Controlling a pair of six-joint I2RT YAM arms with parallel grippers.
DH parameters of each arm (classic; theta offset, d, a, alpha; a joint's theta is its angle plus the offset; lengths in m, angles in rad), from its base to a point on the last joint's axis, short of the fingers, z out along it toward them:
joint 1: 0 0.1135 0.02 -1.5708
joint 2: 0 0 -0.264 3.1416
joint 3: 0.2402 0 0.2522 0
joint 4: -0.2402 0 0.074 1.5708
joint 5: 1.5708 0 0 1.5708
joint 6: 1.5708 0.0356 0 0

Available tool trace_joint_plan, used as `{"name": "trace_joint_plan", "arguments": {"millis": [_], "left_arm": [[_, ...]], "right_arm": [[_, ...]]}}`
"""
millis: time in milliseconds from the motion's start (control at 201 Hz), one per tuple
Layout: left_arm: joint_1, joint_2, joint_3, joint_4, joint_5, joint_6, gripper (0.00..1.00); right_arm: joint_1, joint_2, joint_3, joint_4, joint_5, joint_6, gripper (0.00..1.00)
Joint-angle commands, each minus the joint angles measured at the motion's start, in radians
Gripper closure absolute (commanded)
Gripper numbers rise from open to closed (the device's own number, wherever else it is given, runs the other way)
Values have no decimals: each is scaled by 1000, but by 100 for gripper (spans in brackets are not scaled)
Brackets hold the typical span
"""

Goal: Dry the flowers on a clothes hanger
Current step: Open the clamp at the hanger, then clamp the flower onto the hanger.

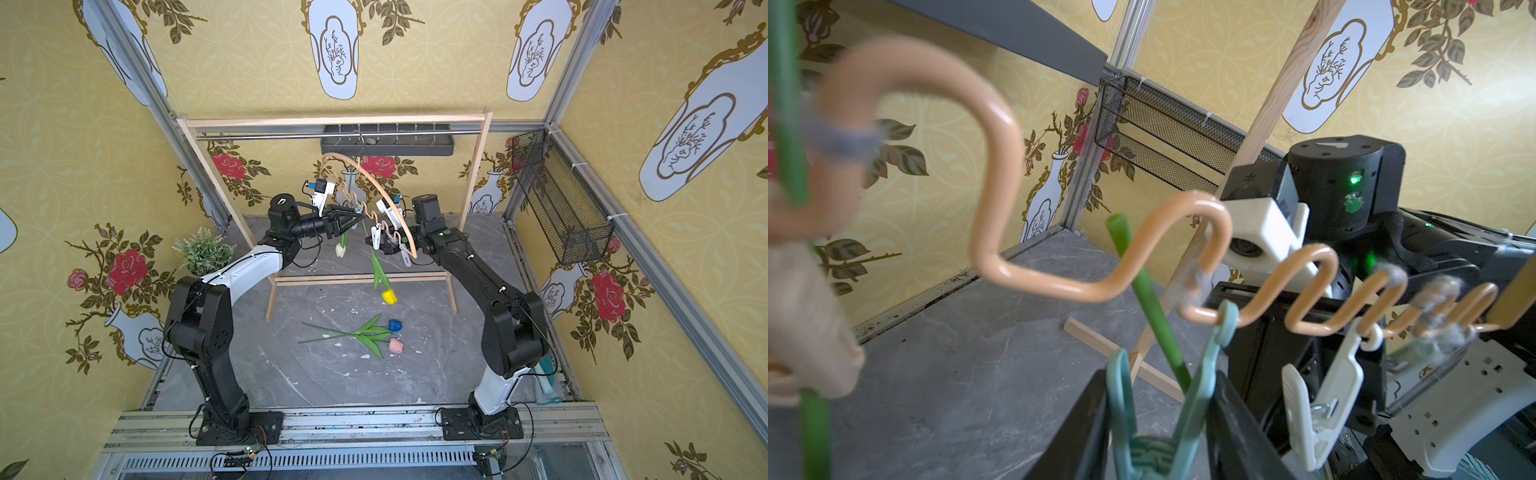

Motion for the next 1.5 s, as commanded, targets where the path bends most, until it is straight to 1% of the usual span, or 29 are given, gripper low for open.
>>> {"name": "trace_joint_plan", "arguments": {"millis": [0,219,254,304,344,423,602,632,662,737,821,996,1125,1499], "left_arm": [[-1,7,5,8,13,-2,64],[-6,-5,-7,10,1,8,76],[-6,-5,-10,10,-1,10,78],[-9,-7,-15,12,-10,8,79],[-13,-11,-23,22,-23,2,81],[-27,-12,-55,80,-60,-40,82],[-69,-3,-118,259,-147,-152,85],[-74,-1,-127,289,-161,-154,86],[-78,1,-137,320,-176,-195,87],[-80,5,-162,392,-207,-233,87],[-81,9,-179,429,-234,-252,89],[-83,10,-197,450,-248,-257,91],[-85,12,-202,468,-259,-271,91],[-85,22,-220,515,-284,-303,93]], "right_arm": [[2,-7,3,47,-17,0,100],[2,-13,-13,62,-6,10,100],[2,-19,-19,71,9,19,100],[1,-31,-42,102,68,49,100],[-3,-46,-76,154,114,95,100],[-9,-66,-160,300,161,232,100],[23,-69,-321,619,192,461,100],[23,-70,-347,672,196,499,100],[22,-70,-377,736,199,543,100],[16,-70,-429,842,194,613,100],[19,-74,-444,868,190,614,100],[19,-87,-459,902,176,620,100],[29,-66,-434,912,139,617,100],[56,-41,-413,936,113,604,100]]}}
